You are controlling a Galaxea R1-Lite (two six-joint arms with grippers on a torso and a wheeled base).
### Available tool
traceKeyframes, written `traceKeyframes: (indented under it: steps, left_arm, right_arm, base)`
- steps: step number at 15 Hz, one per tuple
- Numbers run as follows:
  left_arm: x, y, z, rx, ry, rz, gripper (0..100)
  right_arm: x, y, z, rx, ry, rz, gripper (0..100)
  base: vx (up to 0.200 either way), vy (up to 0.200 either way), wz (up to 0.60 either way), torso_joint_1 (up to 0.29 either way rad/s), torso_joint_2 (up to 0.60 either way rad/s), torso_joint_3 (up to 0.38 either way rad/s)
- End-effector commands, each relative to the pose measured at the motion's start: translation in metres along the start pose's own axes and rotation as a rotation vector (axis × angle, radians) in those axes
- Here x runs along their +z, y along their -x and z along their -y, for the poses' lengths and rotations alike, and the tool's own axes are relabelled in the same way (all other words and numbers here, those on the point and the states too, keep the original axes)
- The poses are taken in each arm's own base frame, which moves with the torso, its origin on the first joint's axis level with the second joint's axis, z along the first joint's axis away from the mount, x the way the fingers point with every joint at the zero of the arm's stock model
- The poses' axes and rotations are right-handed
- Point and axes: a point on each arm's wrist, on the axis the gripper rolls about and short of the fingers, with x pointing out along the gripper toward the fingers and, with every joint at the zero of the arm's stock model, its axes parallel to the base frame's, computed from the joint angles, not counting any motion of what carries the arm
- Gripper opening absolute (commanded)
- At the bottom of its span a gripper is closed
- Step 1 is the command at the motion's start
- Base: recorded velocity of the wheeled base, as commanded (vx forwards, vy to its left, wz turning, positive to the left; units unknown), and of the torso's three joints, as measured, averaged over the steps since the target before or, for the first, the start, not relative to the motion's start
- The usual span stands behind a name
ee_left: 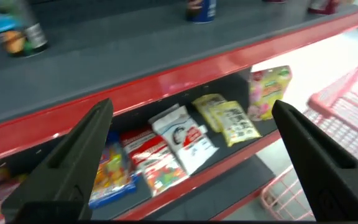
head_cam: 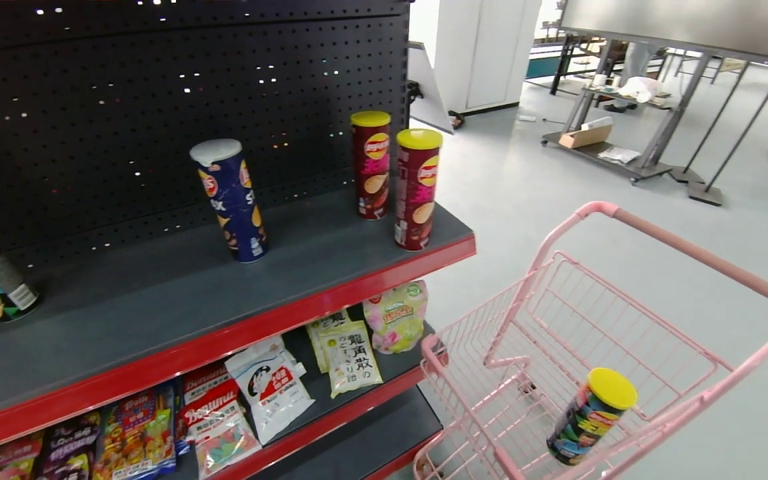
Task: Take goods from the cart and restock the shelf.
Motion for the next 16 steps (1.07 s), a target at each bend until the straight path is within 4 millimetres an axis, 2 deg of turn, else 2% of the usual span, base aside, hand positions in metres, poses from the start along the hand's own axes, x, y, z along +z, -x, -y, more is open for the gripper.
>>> traceKeyframes:
  steps: [1,8,12,16]
  left_arm:
    - [0.000,0.000,0.000,0.000,0.000,0.000,100]
    - [0.000,0.000,0.000,0.003,0.005,0.000,100]
    - [0.000,0.000,0.000,0.005,-0.001,0.001,100]
    - [0.000,0.000,0.000,0.003,0.000,0.001,100]
  right_arm:
    - [0.000,0.001,0.000,-0.002,-0.001,0.007,0]
    - [-0.009,0.012,0.001,-0.014,-0.003,0.043,0]
    - [-0.024,0.027,0.000,-0.028,-0.024,0.124,0]
    - [-0.042,0.041,0.000,-0.025,-0.045,0.207,0]
  base:
    - [0.000,0.000,0.60,0.022,0.00,-0.002]
    - [0.000,0.000,0.60,0.001,0.00,0.002]
    - [0.000,0.000,0.00,0.000,0.00,0.000]
    - [0.200,0.000,0.00,-0.004,0.00,0.002]
